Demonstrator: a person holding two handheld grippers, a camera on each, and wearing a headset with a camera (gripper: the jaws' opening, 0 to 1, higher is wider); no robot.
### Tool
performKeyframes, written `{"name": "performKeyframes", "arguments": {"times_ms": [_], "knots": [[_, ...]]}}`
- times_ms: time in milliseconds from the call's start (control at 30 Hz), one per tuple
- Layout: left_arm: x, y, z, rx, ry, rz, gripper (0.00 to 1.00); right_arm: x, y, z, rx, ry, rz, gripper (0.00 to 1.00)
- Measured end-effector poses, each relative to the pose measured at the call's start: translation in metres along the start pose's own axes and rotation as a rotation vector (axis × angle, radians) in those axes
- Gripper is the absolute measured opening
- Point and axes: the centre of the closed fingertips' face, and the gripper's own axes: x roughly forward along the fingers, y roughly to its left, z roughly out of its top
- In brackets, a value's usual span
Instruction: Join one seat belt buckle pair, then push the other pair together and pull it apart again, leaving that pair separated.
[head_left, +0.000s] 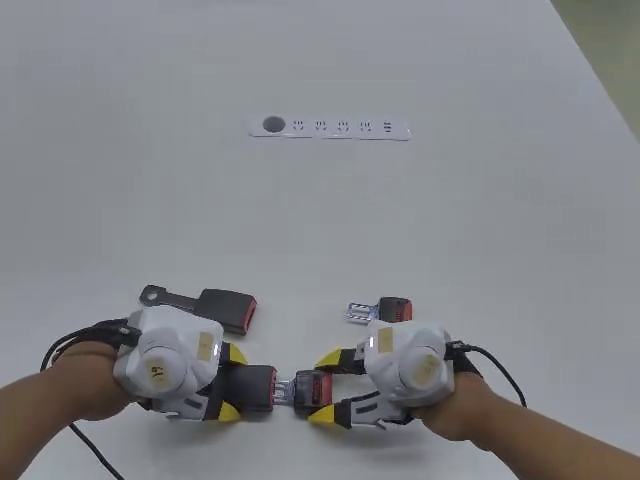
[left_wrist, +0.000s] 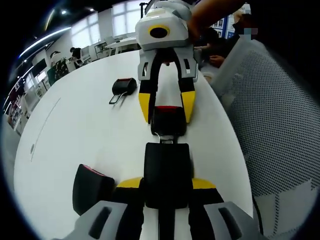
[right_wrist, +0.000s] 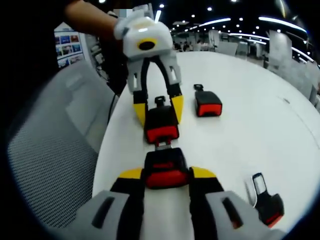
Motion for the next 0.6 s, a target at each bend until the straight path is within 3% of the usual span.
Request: {"name": "performKeyframes", "arguments": {"times_ms": [333, 600], "knots": [[-0.001, 0.0, 0.0, 0.005, -0.011, -0.003, 0.34, 0.007, 0.0, 0.007, 0.002, 0.018, -0.001, 0.34], [-0.001, 0.001, 0.0, 0.019, -0.005, -0.014, 0.34, 0.014, 0.002, 0.012, 0.045, 0.017, -0.015, 0.34]]}}
